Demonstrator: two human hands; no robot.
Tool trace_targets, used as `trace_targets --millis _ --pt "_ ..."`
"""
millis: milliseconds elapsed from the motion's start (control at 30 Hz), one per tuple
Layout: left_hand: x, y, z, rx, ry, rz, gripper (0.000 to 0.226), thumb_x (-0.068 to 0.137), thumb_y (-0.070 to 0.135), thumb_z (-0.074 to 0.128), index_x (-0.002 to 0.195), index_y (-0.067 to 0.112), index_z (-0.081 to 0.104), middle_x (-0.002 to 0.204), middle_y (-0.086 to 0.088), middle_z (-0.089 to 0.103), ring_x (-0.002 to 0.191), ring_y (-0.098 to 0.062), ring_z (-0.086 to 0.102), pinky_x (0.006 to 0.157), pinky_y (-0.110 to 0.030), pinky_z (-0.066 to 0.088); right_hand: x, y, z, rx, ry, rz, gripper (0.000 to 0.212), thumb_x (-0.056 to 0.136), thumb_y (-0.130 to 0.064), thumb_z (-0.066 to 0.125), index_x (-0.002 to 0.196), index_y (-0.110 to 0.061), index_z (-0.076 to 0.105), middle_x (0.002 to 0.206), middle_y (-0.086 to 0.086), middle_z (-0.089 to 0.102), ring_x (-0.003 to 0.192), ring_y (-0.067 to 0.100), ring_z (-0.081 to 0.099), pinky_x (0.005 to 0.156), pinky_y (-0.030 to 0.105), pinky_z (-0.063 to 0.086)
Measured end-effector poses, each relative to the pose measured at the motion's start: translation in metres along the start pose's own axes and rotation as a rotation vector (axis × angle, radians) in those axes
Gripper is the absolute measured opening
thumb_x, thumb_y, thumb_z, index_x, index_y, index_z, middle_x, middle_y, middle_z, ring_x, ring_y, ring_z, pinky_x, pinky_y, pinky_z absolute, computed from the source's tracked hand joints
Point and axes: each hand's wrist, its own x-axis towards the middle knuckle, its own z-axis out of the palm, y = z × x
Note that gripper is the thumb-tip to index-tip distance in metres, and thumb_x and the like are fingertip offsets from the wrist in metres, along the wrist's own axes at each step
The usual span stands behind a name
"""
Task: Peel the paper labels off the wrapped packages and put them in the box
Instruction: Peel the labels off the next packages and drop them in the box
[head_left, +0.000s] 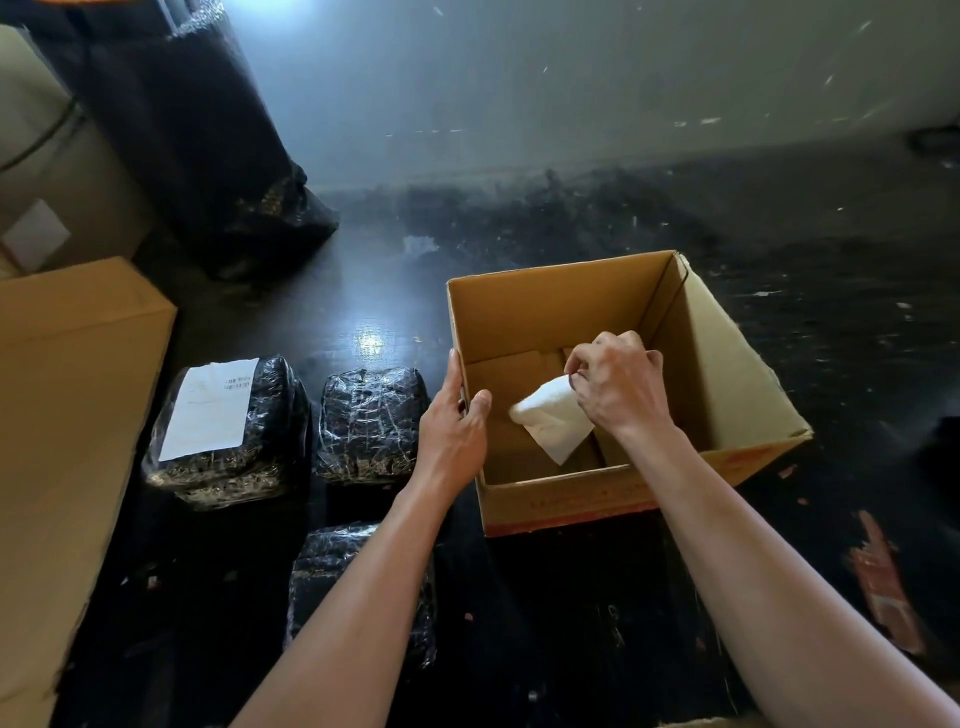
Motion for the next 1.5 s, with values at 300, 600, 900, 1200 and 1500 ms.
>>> trace_targets --millis 300,600,900,1200,1500 --pt "0.001 -0.002 0.0 -0.017 0.006 -0.009 0.065 0.104 0.022 0.051 0.157 0.043 0.02 0.13 0.027 0.045 0.117 0.001 0.049 0.103 -0.023 0.041 0.001 0.002 0.003 -0.042 -0.039 0.012 0.004 0.089 -0.024 0.071 0.09 -0.022 0.073 0.095 0.0 0.07 0.102 0.023 0.057 0.095 0.051 0.042" --pt "0.0 -0.002 0.0 -0.031 -0.007 -0.015 0.065 0.105 0.024 0.05 0.158 0.042 0.018 0.137 0.025 0.043 0.123 0.0 0.046 0.108 -0.025 0.038 -0.003 0.007 0.007 -0.015 -0.095 0.022 0.007 0.089 -0.029 0.071 0.093 -0.027 0.076 0.106 -0.002 0.064 0.107 0.02 0.052 0.095 0.047 0.039" --pt "-0.001 -0.001 -0.002 -0.04 -0.009 -0.008 0.065 0.105 0.024 0.052 0.158 0.041 0.019 0.149 0.016 0.044 0.133 -0.008 0.045 0.114 -0.031 0.038 -0.001 0.003 0.004 0.006 -0.09 0.029 0.009 0.089 -0.034 0.071 0.086 -0.027 0.066 0.089 -0.006 0.07 0.095 0.019 0.061 0.092 0.046 0.042" --pt "0.0 -0.002 -0.004 -0.021 -0.033 0.005 0.066 0.104 0.024 0.052 0.158 0.041 0.017 0.135 0.024 0.043 0.126 -0.004 0.045 0.113 -0.031 0.037 0.005 0.001 0.003 0.014 -0.07 -0.028 0.004 0.089 -0.025 0.071 0.091 -0.021 0.071 0.098 0.001 0.072 0.093 0.018 0.06 0.079 0.035 0.046" --pt "0.004 -0.009 -0.005 -0.064 -0.058 0.018 0.069 0.104 0.026 0.054 0.158 0.042 0.016 0.133 0.024 0.04 0.126 -0.007 0.046 0.112 -0.046 0.044 0.003 -0.004 -0.003 0.037 -0.095 -0.016 0.01 0.09 -0.014 0.067 0.097 -0.02 0.07 0.099 0.002 0.071 0.092 0.02 0.064 0.069 0.031 0.051"
